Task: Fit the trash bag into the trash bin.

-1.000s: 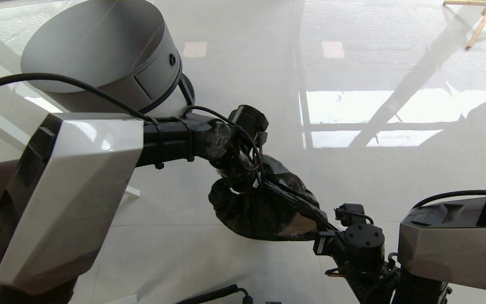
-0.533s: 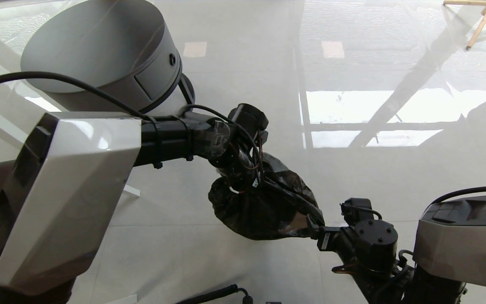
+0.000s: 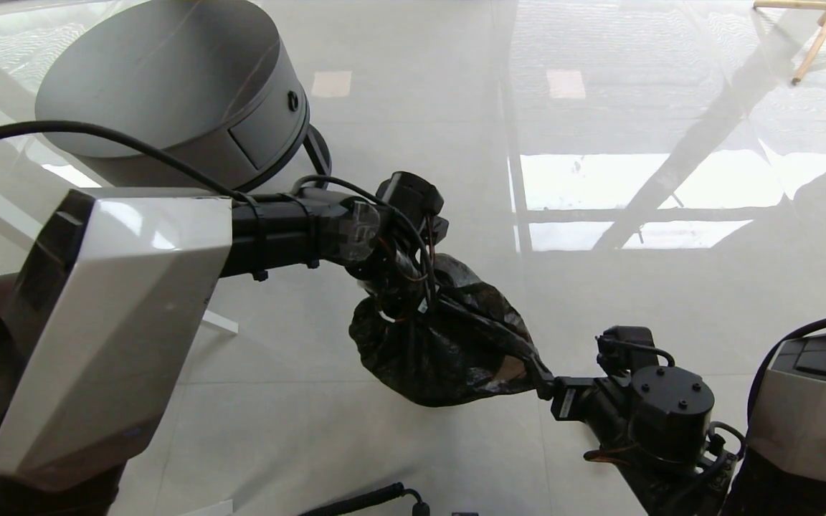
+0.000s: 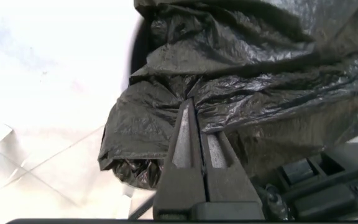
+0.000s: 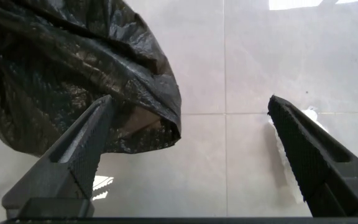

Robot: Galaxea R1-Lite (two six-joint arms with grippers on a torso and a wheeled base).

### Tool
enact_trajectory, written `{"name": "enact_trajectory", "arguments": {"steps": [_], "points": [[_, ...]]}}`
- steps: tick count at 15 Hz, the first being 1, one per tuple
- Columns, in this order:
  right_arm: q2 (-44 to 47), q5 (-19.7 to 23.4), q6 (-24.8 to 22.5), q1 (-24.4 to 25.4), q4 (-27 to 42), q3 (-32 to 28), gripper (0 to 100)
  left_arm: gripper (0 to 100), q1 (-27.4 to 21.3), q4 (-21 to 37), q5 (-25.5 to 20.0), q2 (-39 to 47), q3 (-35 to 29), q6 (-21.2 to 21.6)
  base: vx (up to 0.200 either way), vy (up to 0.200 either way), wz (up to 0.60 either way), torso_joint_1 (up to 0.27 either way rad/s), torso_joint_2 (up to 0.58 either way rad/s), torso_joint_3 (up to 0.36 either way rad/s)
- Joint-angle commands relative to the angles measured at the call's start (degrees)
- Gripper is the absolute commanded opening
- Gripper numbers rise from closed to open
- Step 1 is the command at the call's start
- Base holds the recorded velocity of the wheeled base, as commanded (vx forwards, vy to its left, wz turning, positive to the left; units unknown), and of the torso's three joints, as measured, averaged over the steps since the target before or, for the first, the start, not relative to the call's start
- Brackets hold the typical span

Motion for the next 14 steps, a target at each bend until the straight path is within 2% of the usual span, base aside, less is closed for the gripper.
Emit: {"name": "enact_trajectory", "arguments": {"steps": [1, 3, 10, 14], "points": [[-0.4, 0.0, 0.01, 0.29, -0.03, 0.03, 100, 0, 0.07, -0.34, 0.05, 0.97, 0.01, -0.01, 0.0, 0.0, 0.0, 0.0, 0.0, 0.0], [-0.4, 0.0, 0.01, 0.29, -0.03, 0.03, 100, 0, 0.07, -1.66, 0.05, 1.58, 0.01, -0.01, 0.0, 0.0, 0.0, 0.0, 0.0, 0.0], [-0.31, 0.0, 0.01, 0.29, -0.03, 0.12, 100, 0, 0.07, -0.61, -0.04, -2.37, 0.01, -0.36, 0.0, 0.0, 0.0, 0.0, 0.0, 0.0], [-0.31, 0.0, -0.08, 0.29, -0.03, 0.03, 100, 0, -0.02, 5.11, 1.02, -2.46, 0.01, -0.45, 0.0, 0.0, 0.0, 0.0, 0.0, 0.0]]}}
